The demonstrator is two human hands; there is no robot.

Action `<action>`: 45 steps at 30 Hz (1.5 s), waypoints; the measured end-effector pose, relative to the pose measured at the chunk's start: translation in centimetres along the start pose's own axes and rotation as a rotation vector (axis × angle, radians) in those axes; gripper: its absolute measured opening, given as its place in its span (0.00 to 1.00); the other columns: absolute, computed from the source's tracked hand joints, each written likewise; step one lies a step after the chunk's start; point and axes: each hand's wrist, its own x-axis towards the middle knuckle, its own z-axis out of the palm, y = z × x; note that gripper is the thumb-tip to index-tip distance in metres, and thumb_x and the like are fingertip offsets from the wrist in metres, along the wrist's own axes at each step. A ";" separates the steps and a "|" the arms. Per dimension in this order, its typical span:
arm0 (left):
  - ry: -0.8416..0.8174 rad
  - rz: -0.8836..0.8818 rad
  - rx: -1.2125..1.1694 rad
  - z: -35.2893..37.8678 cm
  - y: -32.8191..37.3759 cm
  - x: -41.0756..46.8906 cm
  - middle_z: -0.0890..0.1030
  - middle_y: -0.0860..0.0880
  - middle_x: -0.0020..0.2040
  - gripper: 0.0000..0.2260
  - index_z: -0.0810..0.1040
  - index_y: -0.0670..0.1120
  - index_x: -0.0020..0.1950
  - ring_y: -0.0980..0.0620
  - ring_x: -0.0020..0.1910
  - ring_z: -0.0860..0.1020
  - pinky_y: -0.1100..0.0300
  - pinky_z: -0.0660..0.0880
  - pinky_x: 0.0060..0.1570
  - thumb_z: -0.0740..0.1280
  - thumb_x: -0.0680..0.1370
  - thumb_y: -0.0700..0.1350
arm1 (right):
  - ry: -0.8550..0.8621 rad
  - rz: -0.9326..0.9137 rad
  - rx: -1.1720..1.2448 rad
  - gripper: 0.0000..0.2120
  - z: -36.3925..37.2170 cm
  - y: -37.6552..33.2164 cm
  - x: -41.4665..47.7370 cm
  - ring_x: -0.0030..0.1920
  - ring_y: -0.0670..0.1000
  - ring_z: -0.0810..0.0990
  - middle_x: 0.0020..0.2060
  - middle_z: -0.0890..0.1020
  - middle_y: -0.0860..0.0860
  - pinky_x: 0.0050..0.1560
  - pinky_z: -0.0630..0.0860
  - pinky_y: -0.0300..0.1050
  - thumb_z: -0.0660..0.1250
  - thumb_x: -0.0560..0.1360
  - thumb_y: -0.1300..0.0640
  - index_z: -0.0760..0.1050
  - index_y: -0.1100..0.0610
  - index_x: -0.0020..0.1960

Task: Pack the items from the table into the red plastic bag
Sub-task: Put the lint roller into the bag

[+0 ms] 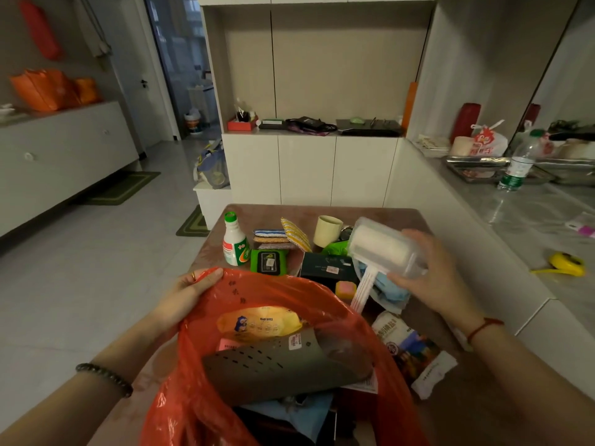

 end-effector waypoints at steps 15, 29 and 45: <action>0.043 0.036 -0.031 0.9 1.1 -0.5 0.84 0.46 0.37 0.08 0.80 0.46 0.42 0.51 0.33 0.82 0.54 0.80 0.43 0.67 0.75 0.50 | -0.511 0.377 0.753 0.32 4.2 -10.6 -6.2 0.55 0.53 0.78 0.57 0.75 0.50 0.44 0.82 0.48 0.78 0.58 0.56 0.71 0.47 0.59; 0.063 0.028 0.007 0.0 0.5 0.1 0.82 0.45 0.41 0.05 0.80 0.47 0.43 0.49 0.39 0.80 0.59 0.79 0.40 0.67 0.75 0.48 | -0.401 0.089 -0.104 0.42 14.4 -11.3 -5.3 0.65 0.56 0.71 0.65 0.72 0.53 0.63 0.69 0.53 0.66 0.65 0.34 0.54 0.52 0.71; -0.022 -0.102 0.362 -3.3 0.4 -0.5 0.83 0.43 0.49 0.15 0.77 0.45 0.55 0.46 0.43 0.83 0.58 0.79 0.38 0.67 0.74 0.52 | -0.330 -0.013 -0.641 0.36 7.1 -2.6 -8.8 0.67 0.53 0.67 0.67 0.67 0.52 0.65 0.64 0.50 0.63 0.72 0.39 0.54 0.53 0.73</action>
